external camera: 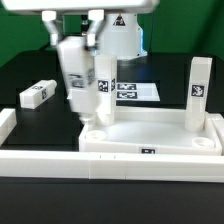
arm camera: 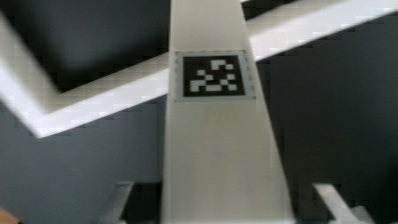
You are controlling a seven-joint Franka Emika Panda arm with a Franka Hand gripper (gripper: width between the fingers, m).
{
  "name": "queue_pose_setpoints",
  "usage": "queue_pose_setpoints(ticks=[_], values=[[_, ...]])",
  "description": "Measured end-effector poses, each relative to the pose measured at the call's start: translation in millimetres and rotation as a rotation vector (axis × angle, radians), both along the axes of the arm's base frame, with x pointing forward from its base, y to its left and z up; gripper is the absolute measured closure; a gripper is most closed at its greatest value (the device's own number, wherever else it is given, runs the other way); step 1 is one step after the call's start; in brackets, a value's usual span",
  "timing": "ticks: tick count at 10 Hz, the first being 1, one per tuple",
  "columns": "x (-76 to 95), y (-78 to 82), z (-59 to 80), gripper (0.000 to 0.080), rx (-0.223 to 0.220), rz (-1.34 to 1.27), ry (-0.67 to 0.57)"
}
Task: Assemble desk
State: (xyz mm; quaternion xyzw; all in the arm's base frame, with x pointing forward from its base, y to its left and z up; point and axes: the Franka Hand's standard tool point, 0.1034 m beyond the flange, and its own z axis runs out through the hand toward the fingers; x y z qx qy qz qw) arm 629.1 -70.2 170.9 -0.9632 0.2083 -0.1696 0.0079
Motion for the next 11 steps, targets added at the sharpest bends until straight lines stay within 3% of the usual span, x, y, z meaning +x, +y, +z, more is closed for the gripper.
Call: queue_pose_setpoints(ticks=[1,5,8,9,11], values=[[1.1,9.8,3.5,0.0509,0.027,-0.009,0.003],[0.6,9.0,1.2,0.0509,0.020,-0.002,0.005],[1.4,71.9,8.3,0.0509,0.016,0.099,-0.011],[1.3,82.0,7.0,0.0509,0.014,0.125,-0.009],[1.1,75.2,6.4,0.0509,0.013,0.112,-0.008]])
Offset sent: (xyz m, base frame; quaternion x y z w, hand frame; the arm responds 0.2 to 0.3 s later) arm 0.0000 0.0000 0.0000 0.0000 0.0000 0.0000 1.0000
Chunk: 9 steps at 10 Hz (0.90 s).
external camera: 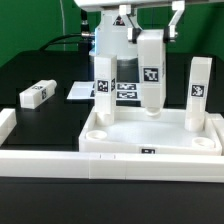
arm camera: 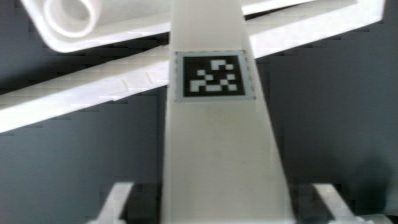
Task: Assemble desk
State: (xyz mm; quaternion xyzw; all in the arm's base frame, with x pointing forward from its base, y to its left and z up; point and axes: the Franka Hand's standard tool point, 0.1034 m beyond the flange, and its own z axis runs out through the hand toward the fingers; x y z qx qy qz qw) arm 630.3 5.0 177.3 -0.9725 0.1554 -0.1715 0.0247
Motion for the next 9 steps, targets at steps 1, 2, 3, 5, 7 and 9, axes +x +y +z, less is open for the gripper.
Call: queue_pose_setpoints(ticks=[1,2,3,5,7,9], values=[[1.3,0.6,0.2,0.0509,-0.005,0.001,-0.017],[1.9,0.2,0.1,0.0509,-0.008,0.000,-0.024],[5.1,2.6,2.3,0.0509,-0.030,0.000,-0.100],[-8.1,51.5,-11.0,0.0509,-0.060,0.030,-0.236],[-11.1,61.2,-18.7,0.0509,-0.082,0.071,-0.242],[-11.3,61.0,-19.5,0.0509,-0.081,0.069,-0.239]])
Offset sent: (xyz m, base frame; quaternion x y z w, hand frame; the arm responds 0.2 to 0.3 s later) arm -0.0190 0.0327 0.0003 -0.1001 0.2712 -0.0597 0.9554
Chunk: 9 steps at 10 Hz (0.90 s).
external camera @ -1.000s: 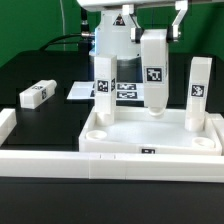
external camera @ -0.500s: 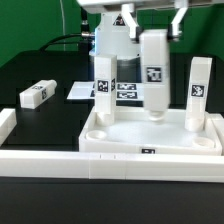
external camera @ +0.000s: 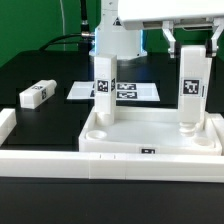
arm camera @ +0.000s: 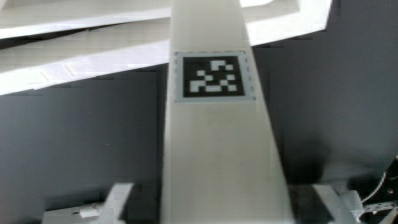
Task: Assemble desk
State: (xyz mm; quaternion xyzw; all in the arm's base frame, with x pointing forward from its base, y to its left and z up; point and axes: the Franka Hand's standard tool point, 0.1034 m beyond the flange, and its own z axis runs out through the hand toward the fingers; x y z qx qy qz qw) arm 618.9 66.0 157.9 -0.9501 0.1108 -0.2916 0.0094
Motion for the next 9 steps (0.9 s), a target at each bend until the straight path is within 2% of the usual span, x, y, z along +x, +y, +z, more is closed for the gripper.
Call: queue_pose_setpoints(ticks=[1,3,4,5,9], values=[[-0.1,0.8,-0.5,0.0509,0.000,0.002,0.001],[-2.6,26.9,-7.4,0.0509,-0.029,0.073,0.026],[-2.4,29.8,-8.5,0.0509,-0.051,0.111,0.048],[-0.7,23.9,-7.8,0.0509,-0.049,0.101,0.051],[-1.7,25.6,-11.0,0.0509,-0.055,0.108,0.056]])
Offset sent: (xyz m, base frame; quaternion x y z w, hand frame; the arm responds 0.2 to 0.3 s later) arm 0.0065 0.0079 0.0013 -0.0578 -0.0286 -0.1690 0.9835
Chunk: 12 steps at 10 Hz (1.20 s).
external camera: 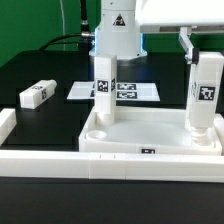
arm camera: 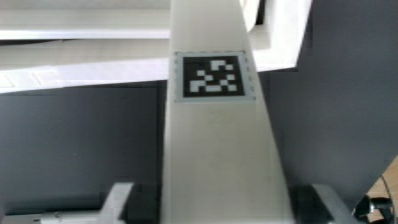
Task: Assemble desk
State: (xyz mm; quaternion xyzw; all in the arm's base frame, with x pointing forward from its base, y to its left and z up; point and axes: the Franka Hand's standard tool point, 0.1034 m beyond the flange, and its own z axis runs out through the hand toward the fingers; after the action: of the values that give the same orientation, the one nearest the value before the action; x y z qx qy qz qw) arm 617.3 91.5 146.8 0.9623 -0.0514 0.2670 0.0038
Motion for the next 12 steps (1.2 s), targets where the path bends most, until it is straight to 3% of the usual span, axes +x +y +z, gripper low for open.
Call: queue_pose_setpoints(ticks=[2,12], values=[[2.0,6.6,0.4,0.0509,0.000,0.010,-0.001],[1.6,6.6,-15.3,0.0509,-0.023,0.017,-0.014]])
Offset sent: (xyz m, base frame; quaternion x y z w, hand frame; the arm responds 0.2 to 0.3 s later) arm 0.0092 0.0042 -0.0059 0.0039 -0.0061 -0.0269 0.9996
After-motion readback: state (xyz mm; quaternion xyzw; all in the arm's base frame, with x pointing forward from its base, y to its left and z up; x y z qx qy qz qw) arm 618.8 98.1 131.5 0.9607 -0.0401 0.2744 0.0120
